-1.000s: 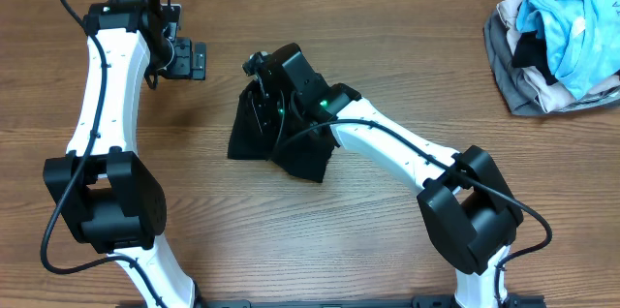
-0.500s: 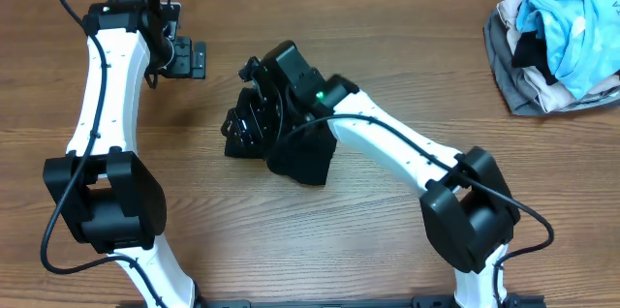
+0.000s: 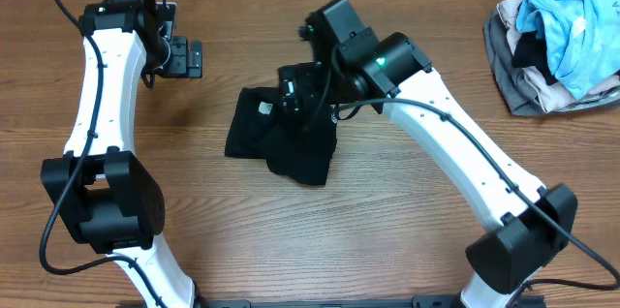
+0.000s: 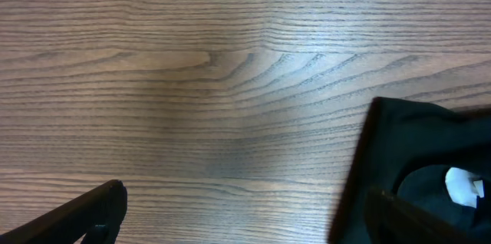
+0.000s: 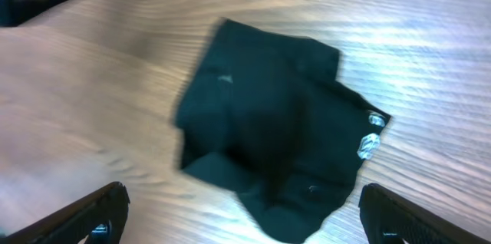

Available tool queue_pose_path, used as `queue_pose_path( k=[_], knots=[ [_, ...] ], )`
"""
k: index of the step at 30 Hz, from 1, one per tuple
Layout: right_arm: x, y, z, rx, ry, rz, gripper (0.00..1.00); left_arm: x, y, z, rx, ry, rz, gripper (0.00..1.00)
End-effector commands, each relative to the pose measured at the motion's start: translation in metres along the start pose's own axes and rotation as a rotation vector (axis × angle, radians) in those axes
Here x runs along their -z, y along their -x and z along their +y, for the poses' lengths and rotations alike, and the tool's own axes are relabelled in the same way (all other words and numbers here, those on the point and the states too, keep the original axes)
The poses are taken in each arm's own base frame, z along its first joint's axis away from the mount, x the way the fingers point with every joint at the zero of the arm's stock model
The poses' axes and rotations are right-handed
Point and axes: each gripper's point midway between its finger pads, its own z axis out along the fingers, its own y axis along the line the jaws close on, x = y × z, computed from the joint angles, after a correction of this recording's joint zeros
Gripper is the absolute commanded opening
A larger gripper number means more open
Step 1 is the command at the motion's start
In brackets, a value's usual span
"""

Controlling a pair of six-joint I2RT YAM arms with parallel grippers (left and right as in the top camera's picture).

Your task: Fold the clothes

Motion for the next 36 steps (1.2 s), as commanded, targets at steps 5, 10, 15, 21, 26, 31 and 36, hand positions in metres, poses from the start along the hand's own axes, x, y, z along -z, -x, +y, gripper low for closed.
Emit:
queue_pose_path(
  k=[5,10,15,21,26,31,36],
  knots=[
    [-0.087,-0.035,-0.011,-0.133,0.080,0.093,0.04,0.007,0.005,0.001,0.019,-0.009,-0.021,1.00],
    [-0.136,-0.051,0.013,-0.111,0.163,0.115,0.04,0.007,0.006,0.001,0.019,-0.009,-0.026,1.00],
    [-0.187,-0.076,0.020,-0.154,0.187,0.184,0.04,0.007,0.006,0.001,0.019,-0.010,-0.026,1.00],
    [-0.197,-0.078,0.016,-0.173,0.221,0.215,0.04,0.007,0.006,0.001,0.019,-0.010,-0.025,1.00],
    [-0.165,-0.047,0.019,-0.111,0.255,0.196,0.04,0.006,0.005,-0.001,0.019,-0.017,-0.022,1.00],
    [-0.099,-0.008,0.032,-0.037,0.263,0.150,0.56,0.006,0.004,0.000,0.019,-0.016,-0.020,1.00],
    [-0.039,0.009,0.037,-0.006,0.226,0.130,0.95,0.006,0.005,0.000,0.019,-0.016,-0.023,1.00]
  ],
)
